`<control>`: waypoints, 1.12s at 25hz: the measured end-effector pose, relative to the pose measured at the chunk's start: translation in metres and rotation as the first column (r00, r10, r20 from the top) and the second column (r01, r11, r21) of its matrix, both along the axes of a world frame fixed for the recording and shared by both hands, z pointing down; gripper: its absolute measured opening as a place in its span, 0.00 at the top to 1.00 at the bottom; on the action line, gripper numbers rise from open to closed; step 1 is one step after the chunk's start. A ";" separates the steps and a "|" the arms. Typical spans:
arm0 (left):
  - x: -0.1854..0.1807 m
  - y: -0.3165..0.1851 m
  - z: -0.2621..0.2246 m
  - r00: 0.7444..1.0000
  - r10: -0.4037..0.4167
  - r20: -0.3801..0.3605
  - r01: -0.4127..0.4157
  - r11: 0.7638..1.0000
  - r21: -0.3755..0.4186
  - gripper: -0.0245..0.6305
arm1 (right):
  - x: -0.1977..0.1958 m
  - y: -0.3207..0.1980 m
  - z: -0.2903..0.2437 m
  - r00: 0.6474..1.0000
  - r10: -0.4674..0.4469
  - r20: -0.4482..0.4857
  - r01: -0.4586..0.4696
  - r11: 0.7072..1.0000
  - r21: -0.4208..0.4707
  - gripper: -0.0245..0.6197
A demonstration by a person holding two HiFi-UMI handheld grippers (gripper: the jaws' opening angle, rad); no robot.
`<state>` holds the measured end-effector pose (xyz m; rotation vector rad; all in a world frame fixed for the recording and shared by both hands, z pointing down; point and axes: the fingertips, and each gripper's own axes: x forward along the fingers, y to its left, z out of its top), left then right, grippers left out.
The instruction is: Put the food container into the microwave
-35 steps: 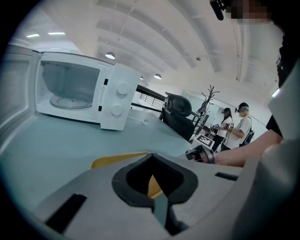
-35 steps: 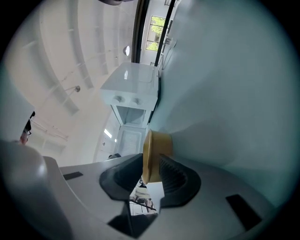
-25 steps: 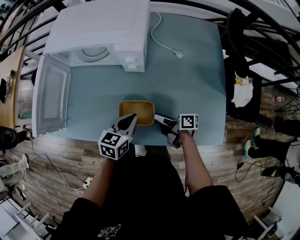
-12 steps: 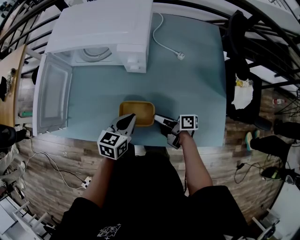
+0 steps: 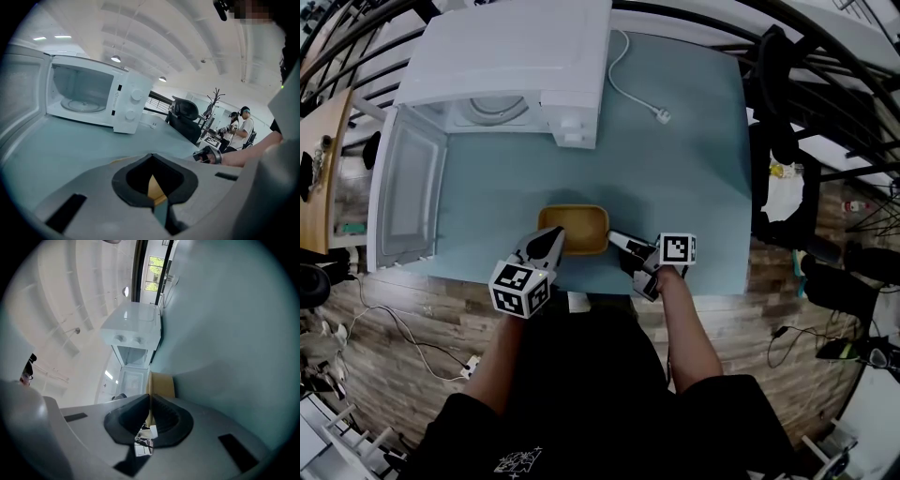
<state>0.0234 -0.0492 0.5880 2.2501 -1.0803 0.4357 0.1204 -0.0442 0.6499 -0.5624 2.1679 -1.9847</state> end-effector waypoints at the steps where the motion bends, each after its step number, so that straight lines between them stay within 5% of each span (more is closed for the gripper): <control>1: -0.003 0.000 0.000 1.000 -0.003 -0.001 0.003 1.000 0.001 0.95 | -0.005 -0.001 -0.005 1.000 0.001 0.031 -0.002 1.000 0.014 0.93; 28: -0.114 -0.041 -0.025 0.989 -0.145 -0.003 0.145 0.988 0.054 0.95 | -0.085 -0.053 -0.038 0.998 0.037 0.055 -0.041 0.997 0.063 0.93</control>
